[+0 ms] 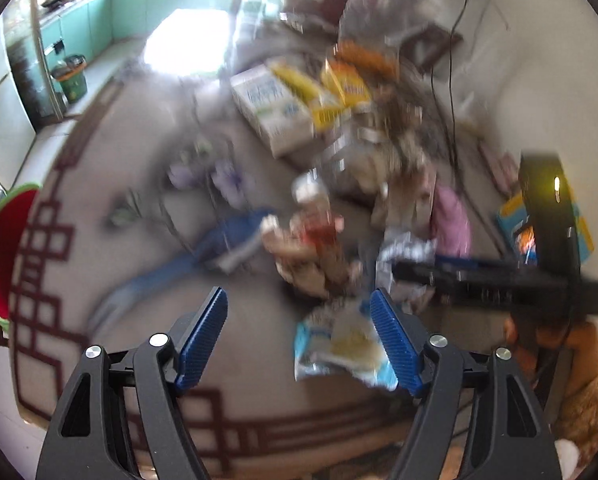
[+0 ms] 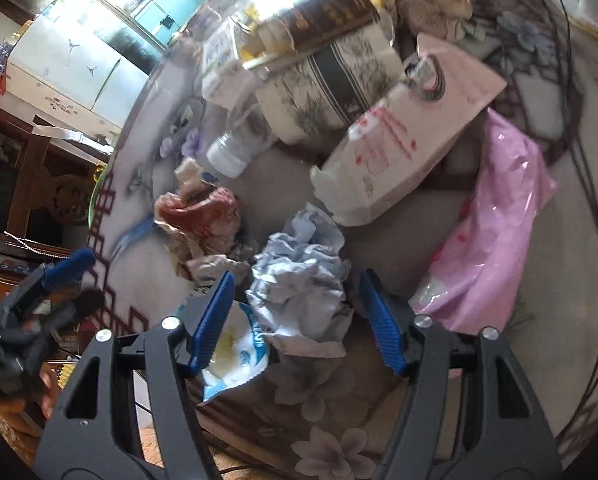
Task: Collect trash
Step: 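Grasp the white-and-blue wrapper with the left gripper while the right gripper grasps crumpled tissue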
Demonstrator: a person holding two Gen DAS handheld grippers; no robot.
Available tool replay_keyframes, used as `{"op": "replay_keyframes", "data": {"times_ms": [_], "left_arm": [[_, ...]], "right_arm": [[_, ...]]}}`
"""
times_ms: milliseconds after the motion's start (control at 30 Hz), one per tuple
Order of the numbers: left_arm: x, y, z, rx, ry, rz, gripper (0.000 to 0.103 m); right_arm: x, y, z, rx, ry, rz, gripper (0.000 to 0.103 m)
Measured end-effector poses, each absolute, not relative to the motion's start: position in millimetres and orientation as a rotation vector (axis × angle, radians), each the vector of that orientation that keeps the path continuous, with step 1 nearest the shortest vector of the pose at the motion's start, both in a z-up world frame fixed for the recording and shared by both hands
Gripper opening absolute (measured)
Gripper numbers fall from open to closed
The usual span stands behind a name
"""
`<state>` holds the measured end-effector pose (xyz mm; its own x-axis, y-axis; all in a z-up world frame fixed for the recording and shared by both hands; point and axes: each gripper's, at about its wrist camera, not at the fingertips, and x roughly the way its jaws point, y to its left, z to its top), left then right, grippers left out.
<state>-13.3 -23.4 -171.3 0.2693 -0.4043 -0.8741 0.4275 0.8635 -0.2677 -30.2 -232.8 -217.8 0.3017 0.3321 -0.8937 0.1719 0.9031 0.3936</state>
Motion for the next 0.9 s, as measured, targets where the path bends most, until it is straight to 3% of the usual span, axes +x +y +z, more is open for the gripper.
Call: {"op": "replay_keyframes", "data": {"times_ms": [33, 167, 533, 633, 733, 800, 900], "left_arm": [[-15.0, -24.7, -175.4, 0.023, 1.187, -0.563, 0.074], [-19.7, -28.7, -198.7, 0.008, 1.267, -0.594, 0.075], [-20.8, -45.8, -234.5, -0.026, 1.368, -0.622, 0.07], [-20.7, -50.8, -234.6, 0.002, 1.356, -0.611, 0.059], [-19.0, -55.0, -236.4, 0.042, 1.35, -0.583, 0.021], [-17.4, -53.3, -236.8, 0.038, 1.354, -0.572, 0.012], [-18.8, -50.4, -235.9, 0.035, 1.349, -0.561, 0.008]], "right_arm": [[-29.8, -232.7, -221.5, 0.482, 1.281, 0.131, 0.046], [-33.7, -231.6, -221.5, 0.477, 1.264, 0.148, 0.034], [-44.7, -254.0, -176.4, 0.493, 1.112, 0.091, 0.034], [-44.9, -250.5, -170.1, 0.488, 1.099, 0.097, 0.034], [-45.7, -250.0, -165.3, 0.482, 1.089, 0.107, 0.034], [-45.2, -250.0, -164.0, 0.482, 1.085, 0.112, 0.034], [-43.4, -248.3, -159.8, 0.48, 1.077, 0.122, 0.034]]}}
